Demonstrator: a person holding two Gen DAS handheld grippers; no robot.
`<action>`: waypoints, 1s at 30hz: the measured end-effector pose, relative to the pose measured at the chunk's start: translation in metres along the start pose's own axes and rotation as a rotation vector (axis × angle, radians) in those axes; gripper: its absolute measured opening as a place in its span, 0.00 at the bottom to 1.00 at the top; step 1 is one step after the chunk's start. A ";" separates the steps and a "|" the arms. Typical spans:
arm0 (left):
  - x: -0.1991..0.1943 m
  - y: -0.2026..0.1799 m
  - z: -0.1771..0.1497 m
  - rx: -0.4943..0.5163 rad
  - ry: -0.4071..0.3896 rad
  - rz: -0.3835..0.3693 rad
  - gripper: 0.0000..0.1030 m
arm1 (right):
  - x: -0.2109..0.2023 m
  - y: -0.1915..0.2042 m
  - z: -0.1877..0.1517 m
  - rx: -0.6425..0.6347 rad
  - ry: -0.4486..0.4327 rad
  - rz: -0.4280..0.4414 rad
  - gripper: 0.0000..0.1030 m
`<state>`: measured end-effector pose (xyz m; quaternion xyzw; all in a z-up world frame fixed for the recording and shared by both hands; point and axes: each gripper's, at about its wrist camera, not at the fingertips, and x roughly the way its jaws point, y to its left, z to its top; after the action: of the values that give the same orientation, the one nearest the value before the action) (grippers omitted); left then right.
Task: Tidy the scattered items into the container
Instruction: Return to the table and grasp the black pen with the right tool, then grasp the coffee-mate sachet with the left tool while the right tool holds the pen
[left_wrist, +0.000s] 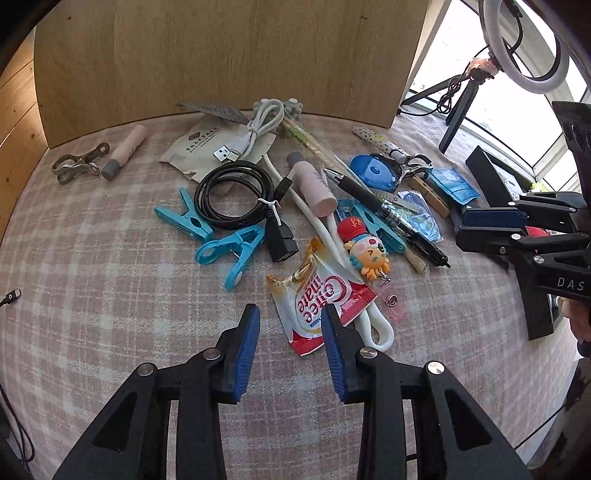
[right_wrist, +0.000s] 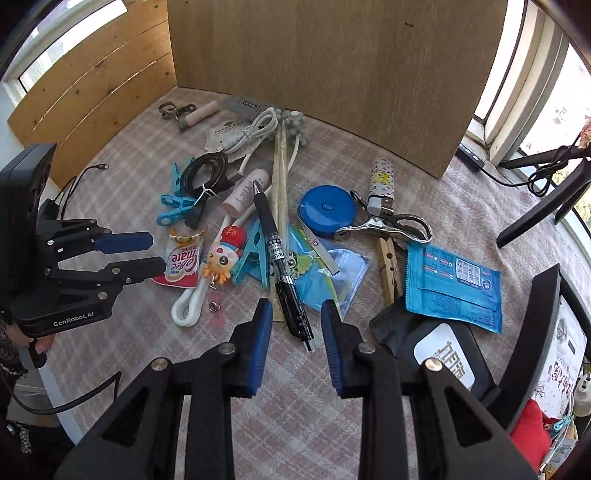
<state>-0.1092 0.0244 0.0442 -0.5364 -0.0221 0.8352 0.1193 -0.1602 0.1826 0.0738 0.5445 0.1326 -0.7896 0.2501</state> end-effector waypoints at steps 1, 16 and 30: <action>0.001 0.000 0.000 -0.002 0.001 -0.003 0.30 | 0.005 0.002 0.002 -0.018 0.010 -0.010 0.26; 0.018 -0.005 0.006 -0.008 0.020 -0.005 0.30 | 0.039 0.003 0.019 -0.078 0.058 0.007 0.21; 0.015 0.000 0.004 -0.036 -0.014 -0.013 0.06 | 0.022 -0.016 -0.002 0.090 0.025 0.090 0.15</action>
<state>-0.1186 0.0283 0.0322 -0.5323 -0.0413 0.8377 0.1147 -0.1738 0.1917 0.0515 0.5704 0.0754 -0.7759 0.2588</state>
